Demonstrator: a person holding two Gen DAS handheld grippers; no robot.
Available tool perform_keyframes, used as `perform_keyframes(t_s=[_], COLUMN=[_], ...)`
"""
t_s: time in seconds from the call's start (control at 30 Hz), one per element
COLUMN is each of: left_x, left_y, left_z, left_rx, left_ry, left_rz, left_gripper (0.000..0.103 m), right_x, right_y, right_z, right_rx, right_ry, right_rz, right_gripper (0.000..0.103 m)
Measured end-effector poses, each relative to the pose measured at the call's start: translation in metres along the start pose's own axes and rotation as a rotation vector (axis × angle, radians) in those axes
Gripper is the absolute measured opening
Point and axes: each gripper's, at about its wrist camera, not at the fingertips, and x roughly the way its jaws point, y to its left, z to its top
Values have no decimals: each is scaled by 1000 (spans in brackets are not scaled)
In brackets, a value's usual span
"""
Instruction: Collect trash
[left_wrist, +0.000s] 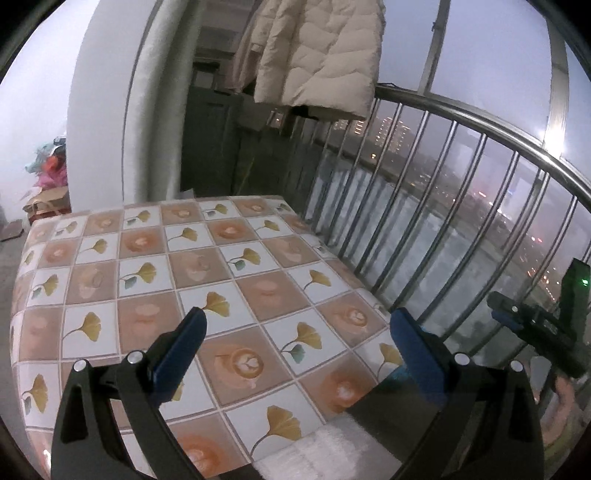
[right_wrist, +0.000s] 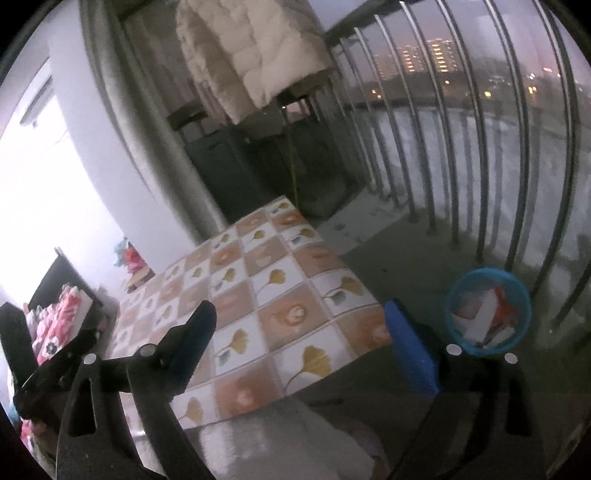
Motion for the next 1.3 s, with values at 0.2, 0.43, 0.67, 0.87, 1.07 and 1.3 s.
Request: perform_keyframes(t_s=[0.2, 0.43, 0.67, 0.87, 1.07, 1.3], left_x=[12, 22, 32, 42, 40, 38], left_y=[-9, -29, -38, -24, -12, -15], left_z=[-6, -26, -43, -48, -52, -54], left_rx=[-9, 5, 20, -46, -115, -122], left_ry=[14, -9, 63, 159, 189, 208], left_rz=[86, 285, 394, 449, 501, 524], left_gripper=[97, 97, 97, 97, 97, 97], right_x=[2, 14, 29, 38, 47, 50], right_y=[7, 27, 64, 78, 88, 74], right_z=[4, -11, -36, -43, -53, -54], right_rx=[-6, -152, -384, -397, -452, -434], right_ry=[0, 29, 34, 68, 73, 113], right_rz=[20, -23, -114, -119, -182, -250], right_gripper=[90, 94, 95, 95, 95, 95])
